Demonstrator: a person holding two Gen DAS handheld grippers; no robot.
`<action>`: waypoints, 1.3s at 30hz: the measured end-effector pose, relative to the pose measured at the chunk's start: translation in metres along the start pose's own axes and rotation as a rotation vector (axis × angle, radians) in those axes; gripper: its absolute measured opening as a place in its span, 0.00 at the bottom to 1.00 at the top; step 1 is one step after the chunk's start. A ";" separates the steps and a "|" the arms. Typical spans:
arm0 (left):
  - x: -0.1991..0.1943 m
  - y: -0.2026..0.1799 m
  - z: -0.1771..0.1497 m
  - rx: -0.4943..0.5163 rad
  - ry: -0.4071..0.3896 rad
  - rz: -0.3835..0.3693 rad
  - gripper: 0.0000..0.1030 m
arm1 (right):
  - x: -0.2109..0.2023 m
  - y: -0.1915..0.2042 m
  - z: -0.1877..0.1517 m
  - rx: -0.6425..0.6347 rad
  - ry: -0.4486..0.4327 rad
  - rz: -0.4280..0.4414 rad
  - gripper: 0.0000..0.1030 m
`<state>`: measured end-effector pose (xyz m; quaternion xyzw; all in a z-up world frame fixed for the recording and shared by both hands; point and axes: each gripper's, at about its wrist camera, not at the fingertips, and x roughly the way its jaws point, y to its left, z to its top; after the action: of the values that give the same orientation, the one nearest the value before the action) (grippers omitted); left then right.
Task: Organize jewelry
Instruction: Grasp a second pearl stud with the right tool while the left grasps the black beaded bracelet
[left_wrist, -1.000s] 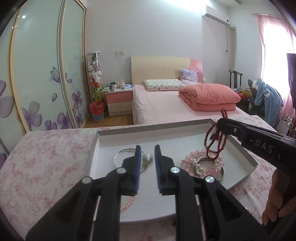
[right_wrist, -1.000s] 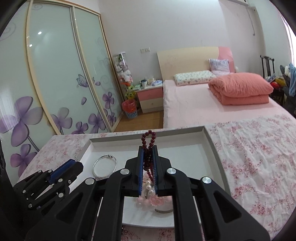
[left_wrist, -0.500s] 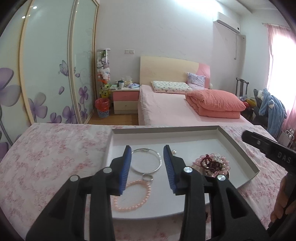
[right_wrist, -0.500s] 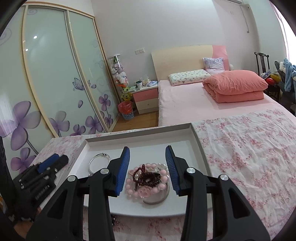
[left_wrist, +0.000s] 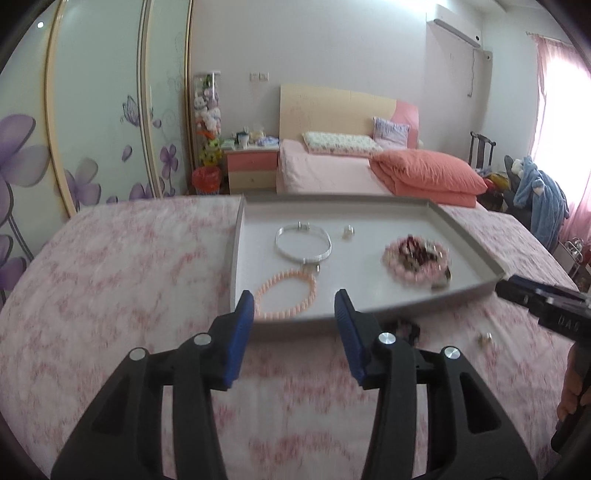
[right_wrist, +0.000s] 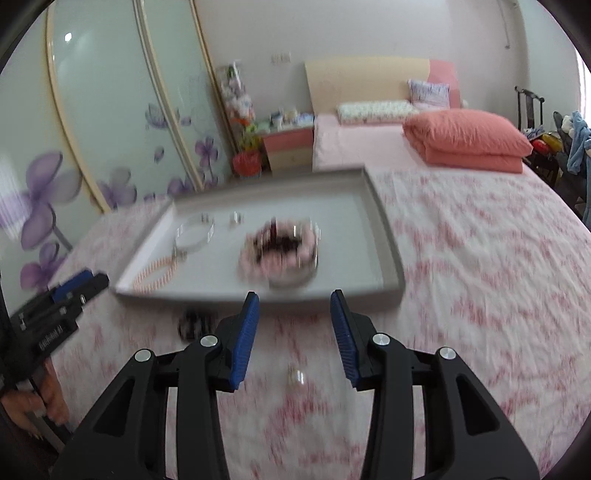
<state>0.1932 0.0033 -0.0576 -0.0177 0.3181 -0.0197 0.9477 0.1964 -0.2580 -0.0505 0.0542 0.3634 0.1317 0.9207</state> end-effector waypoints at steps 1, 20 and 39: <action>-0.001 0.001 -0.004 -0.002 0.012 -0.005 0.46 | 0.001 0.001 -0.005 -0.009 0.018 -0.001 0.40; -0.003 -0.014 -0.017 0.025 0.077 -0.040 0.51 | 0.025 0.009 -0.036 -0.090 0.150 -0.072 0.20; 0.068 -0.101 -0.014 0.069 0.260 -0.021 0.59 | 0.017 -0.018 -0.039 -0.065 0.130 -0.121 0.14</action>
<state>0.2358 -0.1013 -0.1052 0.0145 0.4372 -0.0429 0.8982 0.1852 -0.2701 -0.0937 -0.0064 0.4204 0.0907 0.9028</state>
